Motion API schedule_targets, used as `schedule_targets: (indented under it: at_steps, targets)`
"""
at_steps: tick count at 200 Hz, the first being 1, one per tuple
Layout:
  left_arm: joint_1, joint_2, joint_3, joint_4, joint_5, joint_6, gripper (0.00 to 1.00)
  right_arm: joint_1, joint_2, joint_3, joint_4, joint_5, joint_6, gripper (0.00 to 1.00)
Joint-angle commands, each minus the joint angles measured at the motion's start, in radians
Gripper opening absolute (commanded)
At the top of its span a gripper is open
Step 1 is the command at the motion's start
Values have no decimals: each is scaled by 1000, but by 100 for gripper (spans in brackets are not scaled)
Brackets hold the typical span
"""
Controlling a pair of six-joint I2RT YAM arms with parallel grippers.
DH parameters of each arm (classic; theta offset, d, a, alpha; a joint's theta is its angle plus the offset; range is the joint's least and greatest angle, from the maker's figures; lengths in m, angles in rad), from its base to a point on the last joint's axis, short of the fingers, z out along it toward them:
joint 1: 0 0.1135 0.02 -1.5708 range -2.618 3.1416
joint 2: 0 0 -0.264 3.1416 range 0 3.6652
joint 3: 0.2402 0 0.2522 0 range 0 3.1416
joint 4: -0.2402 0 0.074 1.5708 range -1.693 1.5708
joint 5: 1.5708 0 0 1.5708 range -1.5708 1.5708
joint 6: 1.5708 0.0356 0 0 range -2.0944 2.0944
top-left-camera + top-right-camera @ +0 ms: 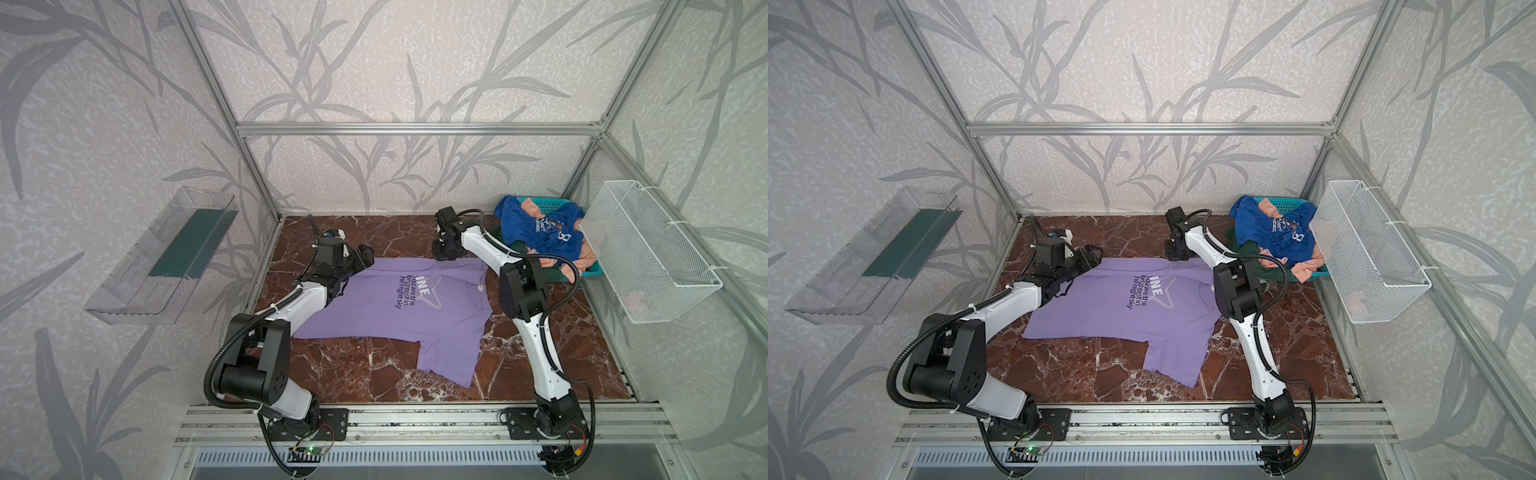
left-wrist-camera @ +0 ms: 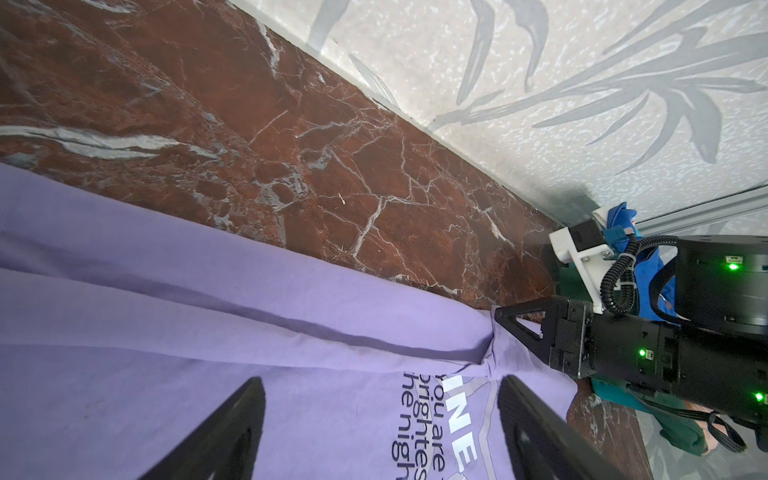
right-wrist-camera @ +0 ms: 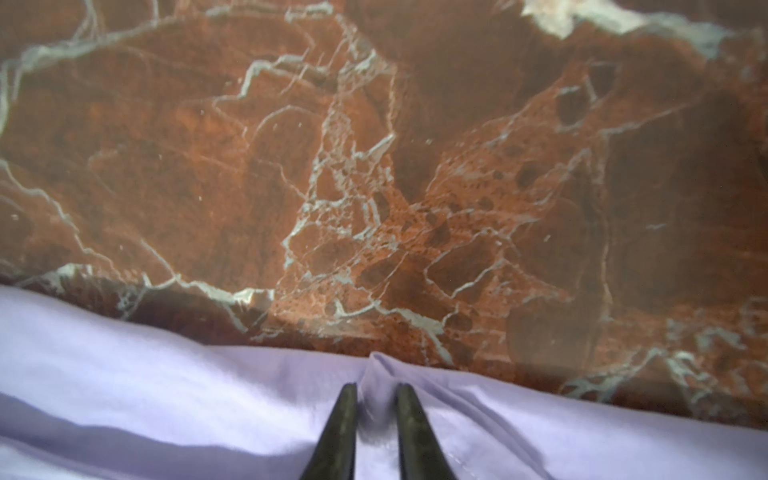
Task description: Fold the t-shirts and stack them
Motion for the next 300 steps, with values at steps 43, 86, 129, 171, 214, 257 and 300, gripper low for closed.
schedule_targets:
  at_steps: [43, 86, 129, 171, 214, 257, 300]
  targets:
    - [-3, 2, 35, -39, 17, 3, 87, 8, 0, 70, -149, 87, -10, 0]
    - [-3, -11, 29, -41, 7, 17, 87, 48, -60, 39, -265, 137, 23, 0]
    - [-3, 7, 24, -46, 0, 29, 87, 117, -145, -95, -282, 173, 125, 0]
    - [-3, -3, 7, -42, -4, 32, 87, 163, -215, -227, -262, 152, 226, 3]
    - [-3, -9, -14, -40, -6, 29, 87, 189, -285, -337, -240, 129, 288, 12]
    - [-3, -10, -16, -40, -8, 26, 87, 211, -316, -369, -233, 85, 271, 27]
    - [-3, -15, -23, -44, -4, 25, 87, 221, -351, -370, -224, 38, 250, 32]
